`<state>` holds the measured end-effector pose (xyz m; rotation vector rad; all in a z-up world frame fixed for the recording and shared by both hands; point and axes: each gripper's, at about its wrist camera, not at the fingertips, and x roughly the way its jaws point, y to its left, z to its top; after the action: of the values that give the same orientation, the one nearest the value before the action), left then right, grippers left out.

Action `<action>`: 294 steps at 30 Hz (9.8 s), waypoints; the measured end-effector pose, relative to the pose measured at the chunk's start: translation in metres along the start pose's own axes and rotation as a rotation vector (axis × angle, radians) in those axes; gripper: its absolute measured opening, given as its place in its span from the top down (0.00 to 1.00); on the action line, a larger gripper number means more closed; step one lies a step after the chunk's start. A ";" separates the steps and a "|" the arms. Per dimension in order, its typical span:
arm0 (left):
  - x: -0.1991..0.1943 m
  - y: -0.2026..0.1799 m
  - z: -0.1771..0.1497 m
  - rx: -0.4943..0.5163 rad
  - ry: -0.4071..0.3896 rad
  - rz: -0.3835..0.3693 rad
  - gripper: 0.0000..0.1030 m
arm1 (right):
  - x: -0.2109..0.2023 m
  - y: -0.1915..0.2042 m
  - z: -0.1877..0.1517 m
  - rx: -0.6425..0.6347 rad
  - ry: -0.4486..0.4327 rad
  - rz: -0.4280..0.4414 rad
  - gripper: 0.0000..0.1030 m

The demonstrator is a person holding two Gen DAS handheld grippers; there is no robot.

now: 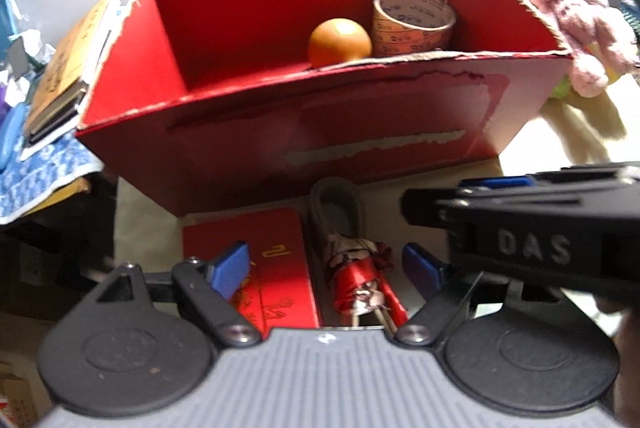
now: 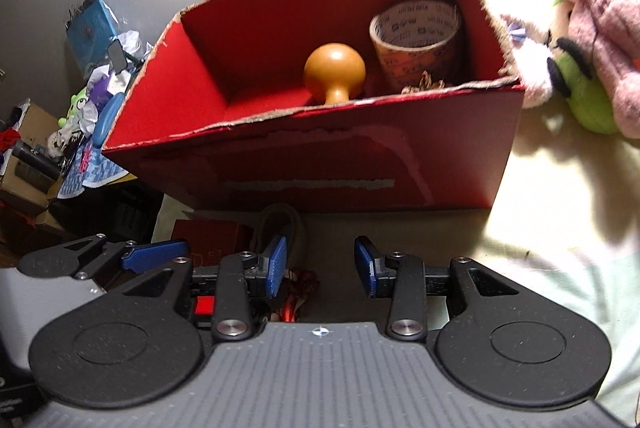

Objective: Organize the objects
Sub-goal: 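Reach the right gripper down to the red packet with beige loop, then close the right gripper on the red packet's strap knot, then lift the red packet with the right gripper and carry it over the box, then lower the red packet into the box beside the gourd, then open the right gripper and withdraw it from the red box, then reach the left gripper to the red gift box while the right gripper approaches it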

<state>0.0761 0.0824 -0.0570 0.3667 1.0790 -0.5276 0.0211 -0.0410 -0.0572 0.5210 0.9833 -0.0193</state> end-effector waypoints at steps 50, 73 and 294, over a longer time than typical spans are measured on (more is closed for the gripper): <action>0.026 0.002 -0.022 0.004 -0.013 -0.296 0.22 | 0.033 -0.006 0.012 -0.094 0.206 0.256 0.55; 0.037 -0.017 -0.029 0.079 0.008 -0.216 0.35 | 0.028 -0.028 -0.005 0.010 0.228 0.232 0.74; -0.015 0.006 -0.018 -0.333 0.051 0.332 0.02 | -0.013 -0.010 -0.007 -0.159 -0.006 0.089 0.53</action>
<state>0.0614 0.1000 -0.0513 0.2591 1.1062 -0.0405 0.0052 -0.0497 -0.0540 0.4174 0.9467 0.1357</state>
